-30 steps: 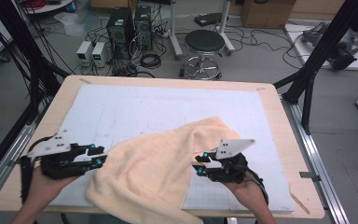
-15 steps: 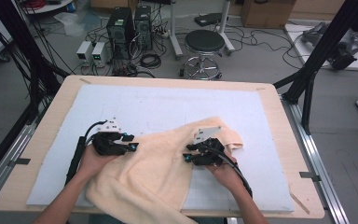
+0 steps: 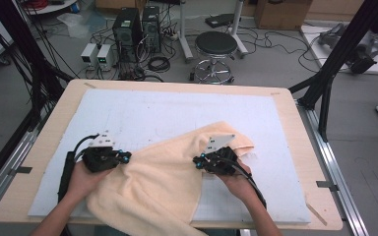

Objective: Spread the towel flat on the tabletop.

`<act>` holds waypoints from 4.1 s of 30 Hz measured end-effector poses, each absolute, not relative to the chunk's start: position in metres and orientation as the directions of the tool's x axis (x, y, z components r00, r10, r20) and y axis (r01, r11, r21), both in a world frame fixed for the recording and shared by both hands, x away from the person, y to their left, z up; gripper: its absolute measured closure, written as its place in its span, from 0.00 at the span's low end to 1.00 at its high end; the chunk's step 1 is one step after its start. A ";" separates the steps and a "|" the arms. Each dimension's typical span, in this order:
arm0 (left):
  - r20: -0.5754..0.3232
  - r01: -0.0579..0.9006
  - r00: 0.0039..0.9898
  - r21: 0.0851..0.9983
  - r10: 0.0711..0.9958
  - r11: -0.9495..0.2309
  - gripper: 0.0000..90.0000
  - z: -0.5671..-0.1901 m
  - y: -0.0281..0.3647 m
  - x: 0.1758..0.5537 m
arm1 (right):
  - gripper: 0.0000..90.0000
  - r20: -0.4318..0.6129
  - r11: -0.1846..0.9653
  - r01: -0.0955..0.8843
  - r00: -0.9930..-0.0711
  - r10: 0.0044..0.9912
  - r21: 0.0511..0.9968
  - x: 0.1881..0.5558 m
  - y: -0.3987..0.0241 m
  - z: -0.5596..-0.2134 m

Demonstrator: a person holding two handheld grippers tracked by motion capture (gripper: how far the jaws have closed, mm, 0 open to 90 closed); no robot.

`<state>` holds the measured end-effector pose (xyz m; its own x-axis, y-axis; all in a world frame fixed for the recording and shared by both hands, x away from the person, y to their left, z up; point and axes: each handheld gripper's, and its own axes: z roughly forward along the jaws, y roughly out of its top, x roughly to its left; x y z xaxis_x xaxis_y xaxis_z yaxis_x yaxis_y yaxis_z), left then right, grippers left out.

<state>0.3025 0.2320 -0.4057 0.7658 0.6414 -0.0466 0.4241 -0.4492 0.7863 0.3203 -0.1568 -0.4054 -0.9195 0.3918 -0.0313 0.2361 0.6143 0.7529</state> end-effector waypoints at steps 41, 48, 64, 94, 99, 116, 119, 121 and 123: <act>-0.133 0.461 0.838 0.692 0.529 -0.555 0.85 -0.432 0.110 0.384 | 0.91 0.007 0.610 0.371 -0.858 0.514 0.701 0.343 -0.191 -0.411; -0.115 0.474 0.778 0.753 0.618 -0.456 0.95 -0.401 0.140 0.384 | 0.93 0.000 0.589 0.352 -0.858 0.514 0.727 0.363 -0.191 -0.392; -0.021 0.328 0.706 0.896 0.708 -0.300 0.95 -0.297 0.221 0.306 | 0.93 -0.163 0.573 0.082 -0.917 0.363 0.815 0.367 -0.148 -0.281; -0.166 0.439 0.844 0.760 0.509 -0.480 0.65 -0.416 0.188 0.320 | 0.58 0.091 0.612 0.370 -0.895 0.437 0.699 0.342 -0.165 -0.415; -0.145 0.442 0.827 0.763 0.543 -0.471 0.94 -0.412 0.183 0.323 | 0.95 0.106 0.668 0.346 -0.922 0.373 0.659 0.350 -0.154 -0.428; -0.149 0.426 0.815 0.810 0.560 -0.404 0.84 -0.363 0.160 0.332 | 0.94 -0.059 0.620 0.270 -0.888 0.457 0.737 0.361 -0.185 -0.338; -0.146 0.428 0.820 0.798 0.553 -0.425 0.76 -0.377 0.172 0.327 | 0.89 -0.004 0.657 0.303 -0.906 0.422 0.690 0.352 -0.186 -0.367; -0.146 0.447 0.805 0.787 0.575 -0.426 0.70 -0.383 0.185 0.329 | 0.83 0.023 0.653 0.325 -0.904 0.426 0.685 0.347 -0.189 -0.381; -0.158 0.459 0.800 0.782 0.578 -0.422 0.63 -0.389 0.197 0.332 | 0.74 0.052 0.640 0.363 -0.891 0.451 0.678 0.346 -0.191 -0.387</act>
